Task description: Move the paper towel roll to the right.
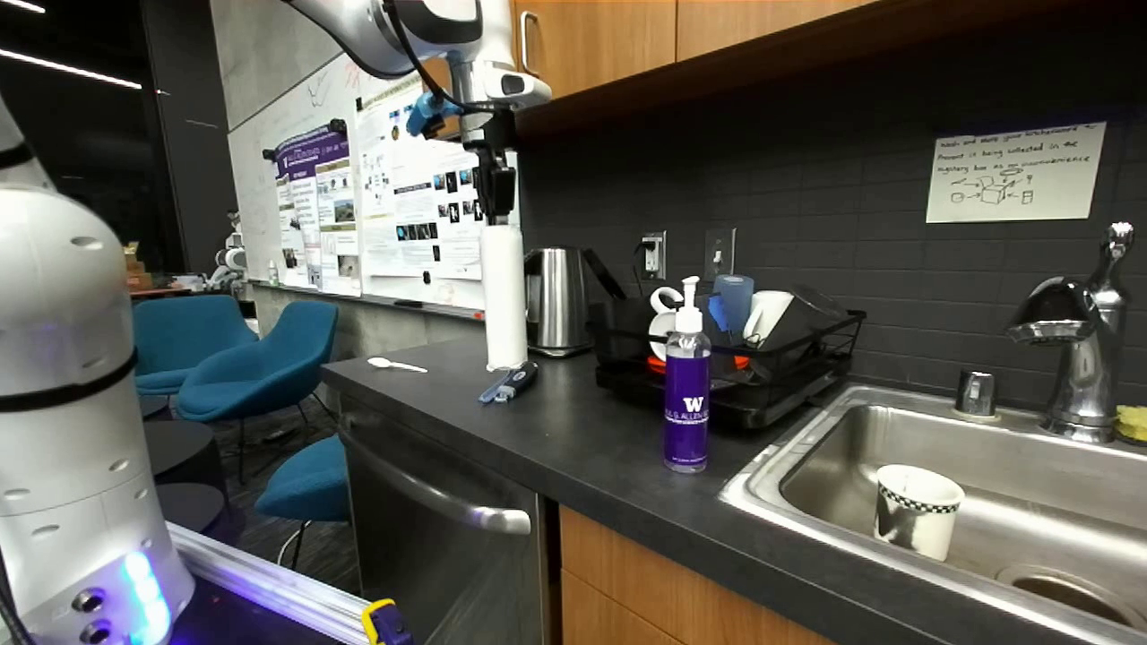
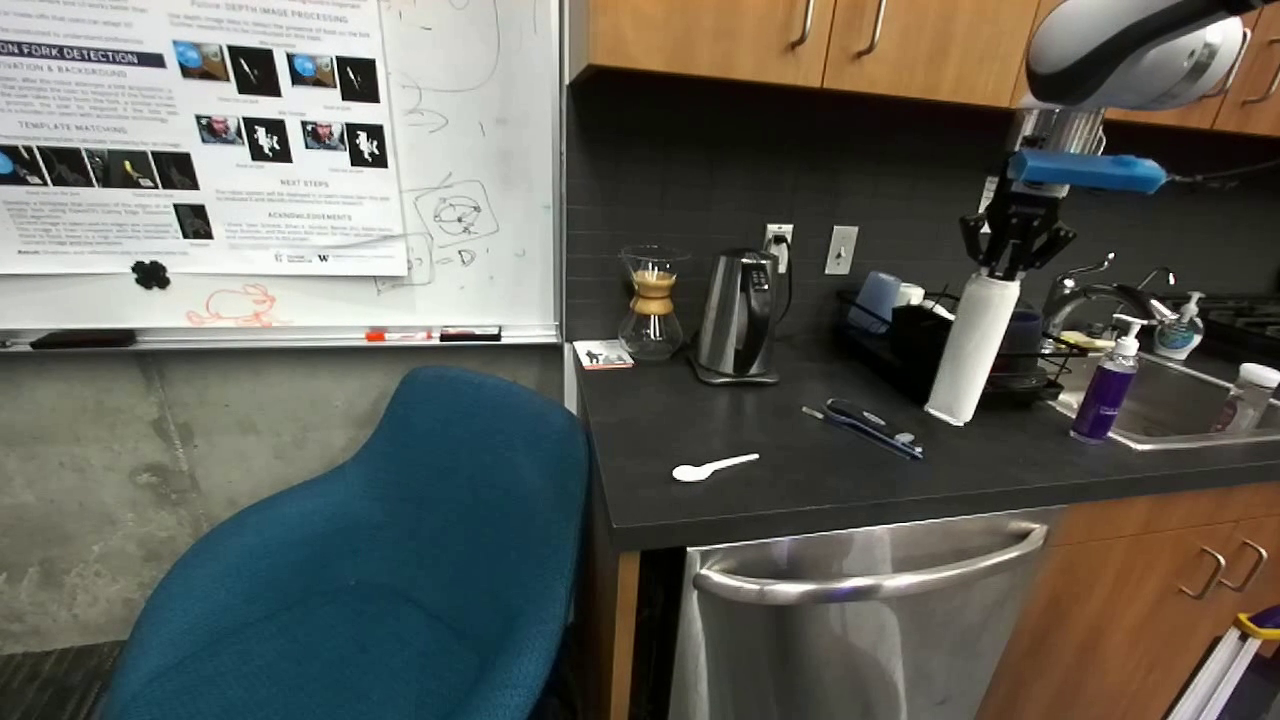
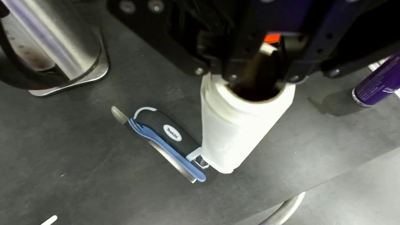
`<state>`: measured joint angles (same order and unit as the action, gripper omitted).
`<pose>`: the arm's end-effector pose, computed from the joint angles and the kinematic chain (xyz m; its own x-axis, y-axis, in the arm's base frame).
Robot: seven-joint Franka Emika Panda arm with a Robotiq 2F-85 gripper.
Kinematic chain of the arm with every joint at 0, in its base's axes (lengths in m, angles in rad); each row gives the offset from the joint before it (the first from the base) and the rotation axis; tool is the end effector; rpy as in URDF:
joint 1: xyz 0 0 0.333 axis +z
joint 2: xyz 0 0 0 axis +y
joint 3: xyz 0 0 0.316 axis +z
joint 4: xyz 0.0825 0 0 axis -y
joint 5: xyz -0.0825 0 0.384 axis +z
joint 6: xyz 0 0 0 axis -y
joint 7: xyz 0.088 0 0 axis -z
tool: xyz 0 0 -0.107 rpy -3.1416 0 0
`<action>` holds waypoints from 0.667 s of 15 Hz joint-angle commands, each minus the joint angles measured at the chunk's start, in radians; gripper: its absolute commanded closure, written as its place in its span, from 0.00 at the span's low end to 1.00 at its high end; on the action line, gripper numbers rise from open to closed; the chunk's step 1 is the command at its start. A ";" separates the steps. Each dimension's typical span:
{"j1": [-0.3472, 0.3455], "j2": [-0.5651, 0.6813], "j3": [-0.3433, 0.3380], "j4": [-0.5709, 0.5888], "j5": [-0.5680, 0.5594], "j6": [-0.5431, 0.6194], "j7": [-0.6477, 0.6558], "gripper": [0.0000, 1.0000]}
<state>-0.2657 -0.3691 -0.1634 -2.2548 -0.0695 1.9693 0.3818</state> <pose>0.4060 -0.1971 0.5153 0.7096 -0.7004 0.0766 -0.7010 -0.7128 -0.0229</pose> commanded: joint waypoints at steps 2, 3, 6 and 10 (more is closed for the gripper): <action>-0.046 0.001 -0.022 0.000 -0.070 -0.030 -0.015 0.49; -0.053 0.005 -0.029 0.000 -0.082 -0.030 -0.017 0.49; -0.073 0.017 -0.047 -0.001 -0.116 -0.031 -0.023 0.49; -0.093 0.041 -0.075 0.008 -0.148 -0.033 -0.045 0.49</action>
<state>-0.3417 -0.3450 -0.2256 -2.2639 -0.1897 1.9537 0.3612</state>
